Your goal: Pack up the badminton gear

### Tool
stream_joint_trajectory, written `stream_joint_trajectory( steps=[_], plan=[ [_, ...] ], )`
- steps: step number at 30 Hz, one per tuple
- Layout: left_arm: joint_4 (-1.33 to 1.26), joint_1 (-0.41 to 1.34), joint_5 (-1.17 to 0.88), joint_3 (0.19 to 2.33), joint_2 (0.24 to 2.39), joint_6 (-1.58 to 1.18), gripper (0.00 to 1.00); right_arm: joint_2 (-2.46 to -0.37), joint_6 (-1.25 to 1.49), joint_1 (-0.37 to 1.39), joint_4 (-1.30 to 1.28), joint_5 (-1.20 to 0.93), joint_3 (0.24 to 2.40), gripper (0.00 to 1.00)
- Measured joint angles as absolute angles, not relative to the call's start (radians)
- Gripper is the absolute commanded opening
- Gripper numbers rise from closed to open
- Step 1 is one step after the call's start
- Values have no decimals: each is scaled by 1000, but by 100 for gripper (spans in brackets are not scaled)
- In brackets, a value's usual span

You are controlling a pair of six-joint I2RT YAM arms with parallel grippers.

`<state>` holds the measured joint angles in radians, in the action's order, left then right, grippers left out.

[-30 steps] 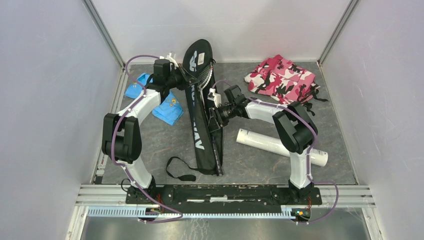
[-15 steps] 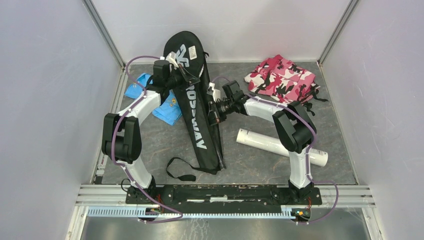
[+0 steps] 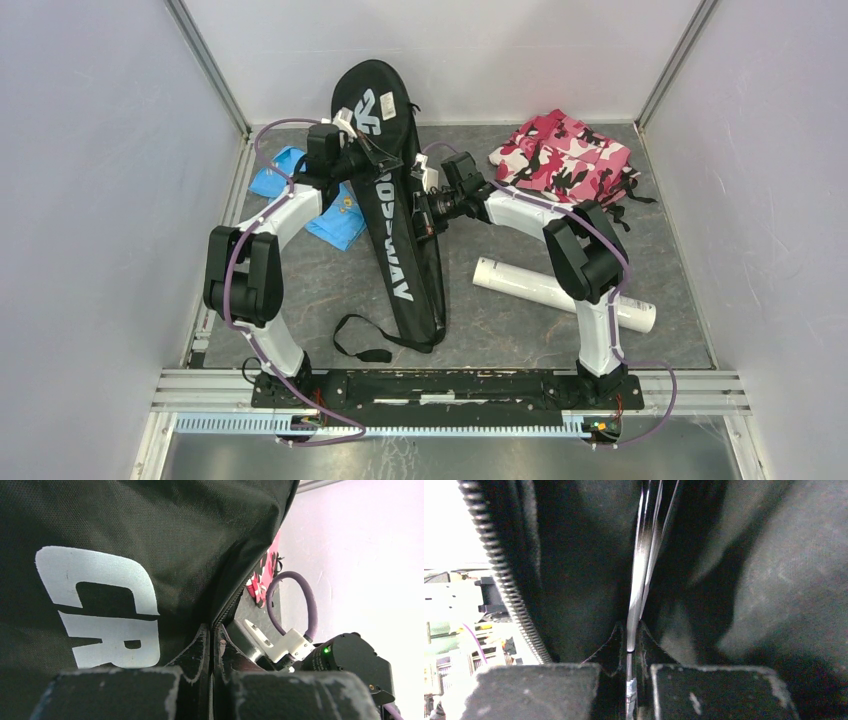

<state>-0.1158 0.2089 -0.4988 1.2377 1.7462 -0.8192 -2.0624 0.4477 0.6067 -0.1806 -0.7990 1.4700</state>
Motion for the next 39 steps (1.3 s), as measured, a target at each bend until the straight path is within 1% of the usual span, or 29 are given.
stream_joint_trajectory(
  steps=[5,8,10,15,21,24,28,34,39],
  plan=[
    [-128,209,-505,1237,1746,-857,2,-2065,460,607,-174,-794,1471,3],
    [-133,209,-506,1237,1746,-876,2,-2068,467,610,-166,-786,1471,8],
    [-133,208,-507,1237,1747,-882,2,-2071,467,615,-159,-784,1471,13],
    [-131,200,-511,1240,1758,-892,2,-2072,441,630,-139,-779,1471,33],
    [-109,169,-510,1244,1761,-891,2,-2059,313,632,-180,-754,1471,65],
    [-101,160,-529,1245,1761,-890,2,-2017,236,629,-225,-730,1471,73],
    [-100,152,-553,1253,1761,-880,2,-1927,126,617,-282,-686,1472,77],
    [-73,138,-593,1292,1761,-836,2,-1761,-23,585,-327,-617,1472,78],
    [-4,134,-643,1382,1772,-761,2,-1649,-97,499,-327,-600,1472,79]
  ],
)
